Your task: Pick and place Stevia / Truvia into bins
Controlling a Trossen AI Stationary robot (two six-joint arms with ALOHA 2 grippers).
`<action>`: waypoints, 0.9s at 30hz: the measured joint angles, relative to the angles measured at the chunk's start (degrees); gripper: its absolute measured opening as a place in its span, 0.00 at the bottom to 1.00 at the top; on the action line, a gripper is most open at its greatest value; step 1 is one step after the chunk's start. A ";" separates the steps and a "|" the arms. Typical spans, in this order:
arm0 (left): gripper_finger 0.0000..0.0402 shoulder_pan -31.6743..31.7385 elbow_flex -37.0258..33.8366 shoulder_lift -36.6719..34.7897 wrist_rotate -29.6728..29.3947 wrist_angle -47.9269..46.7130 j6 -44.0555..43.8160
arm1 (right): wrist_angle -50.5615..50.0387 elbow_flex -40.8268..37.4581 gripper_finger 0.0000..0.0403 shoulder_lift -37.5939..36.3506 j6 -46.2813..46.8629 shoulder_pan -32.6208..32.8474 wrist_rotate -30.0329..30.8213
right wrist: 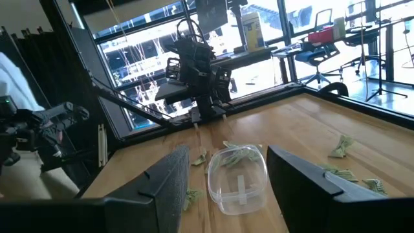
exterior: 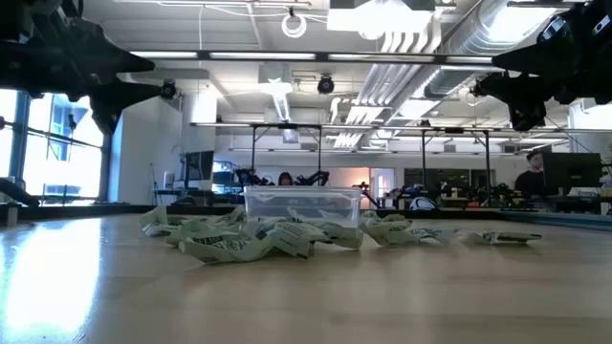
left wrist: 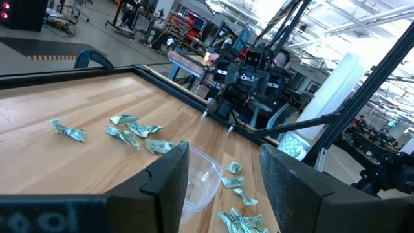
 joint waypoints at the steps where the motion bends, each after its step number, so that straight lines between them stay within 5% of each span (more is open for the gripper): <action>1: 0.55 0.00 0.02 0.00 0.02 0.00 0.00 | 0.01 0.00 0.50 0.00 -0.01 0.00 0.02; 19: 0.55 0.02 0.00 0.00 0.00 0.61 -0.52 | 0.01 0.00 0.50 -0.01 0.01 0.01 0.02; 21: 0.55 0.00 0.00 0.02 0.35 3.24 -7.72 | 0.01 0.00 0.50 0.00 0.01 0.01 -0.01; 27: 0.55 0.00 0.00 0.00 0.46 10.51 -47.01 | 0.02 0.00 0.50 0.01 -0.63 0.01 0.08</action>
